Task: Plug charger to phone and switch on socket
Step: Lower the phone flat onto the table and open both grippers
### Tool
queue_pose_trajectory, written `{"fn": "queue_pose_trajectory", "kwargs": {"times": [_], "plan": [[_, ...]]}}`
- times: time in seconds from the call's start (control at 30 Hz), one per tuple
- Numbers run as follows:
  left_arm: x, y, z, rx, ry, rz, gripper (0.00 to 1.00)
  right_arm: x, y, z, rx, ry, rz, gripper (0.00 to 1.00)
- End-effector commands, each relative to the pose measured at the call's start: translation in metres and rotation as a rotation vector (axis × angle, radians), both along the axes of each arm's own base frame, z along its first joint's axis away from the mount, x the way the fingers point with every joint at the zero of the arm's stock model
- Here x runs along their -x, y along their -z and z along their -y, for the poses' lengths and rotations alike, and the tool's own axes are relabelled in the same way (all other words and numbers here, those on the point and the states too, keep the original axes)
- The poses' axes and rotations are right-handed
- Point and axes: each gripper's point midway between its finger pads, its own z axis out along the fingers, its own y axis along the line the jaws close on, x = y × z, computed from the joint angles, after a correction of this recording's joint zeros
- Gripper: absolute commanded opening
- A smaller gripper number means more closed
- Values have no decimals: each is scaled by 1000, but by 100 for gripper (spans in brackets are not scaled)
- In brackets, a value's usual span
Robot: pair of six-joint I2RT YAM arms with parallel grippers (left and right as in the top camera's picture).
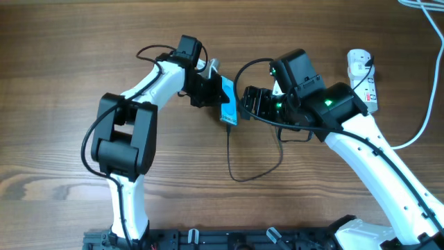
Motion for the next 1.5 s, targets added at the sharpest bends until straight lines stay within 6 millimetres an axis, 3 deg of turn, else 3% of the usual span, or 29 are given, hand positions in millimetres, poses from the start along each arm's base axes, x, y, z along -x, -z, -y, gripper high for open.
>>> {"fn": "queue_pose_trajectory", "kwargs": {"times": [0.0,0.1,0.17,0.3,0.47,0.67,0.77,0.87,1.0,1.13,1.23,1.27,1.3,1.4,1.47], "plan": [[5,6,11,57,4,-48,5,-5,-6,2,2,24,28,100],[7,7,21,61,28,-34,8,-5,-6,2,3,23,29,100],[10,7,28,60,47,-22,17,-5,-6,2,4,23,28,100],[13,19,31,-39,63,12,18,-4,-5,3,6,22,24,100],[10,31,15,-164,42,34,25,-1,2,18,82,55,7,100],[9,41,-4,-283,22,44,32,4,5,22,101,54,-13,100],[10,44,-10,-320,18,41,40,4,6,22,105,57,-14,100],[12,45,-13,-338,18,33,59,6,8,29,140,70,-22,100],[15,46,-16,-348,20,22,62,7,11,41,191,93,-25,100],[10,34,-42,-420,-19,11,72,2,17,82,239,177,-75,100],[-12,-14,-77,-510,-111,129,79,-8,20,117,220,194,-109,100],[-21,-39,-93,-561,-155,209,93,-13,19,132,191,211,-124,100],[-28,-63,-105,-608,-195,282,100,-18,18,153,194,263,-146,100],[-41,-107,-124,-672,-276,427,100,-34,14,206,210,359,-202,100],[-42,-116,-123,-660,-286,450,100,-57,14,253,202,486,-228,100]]}}
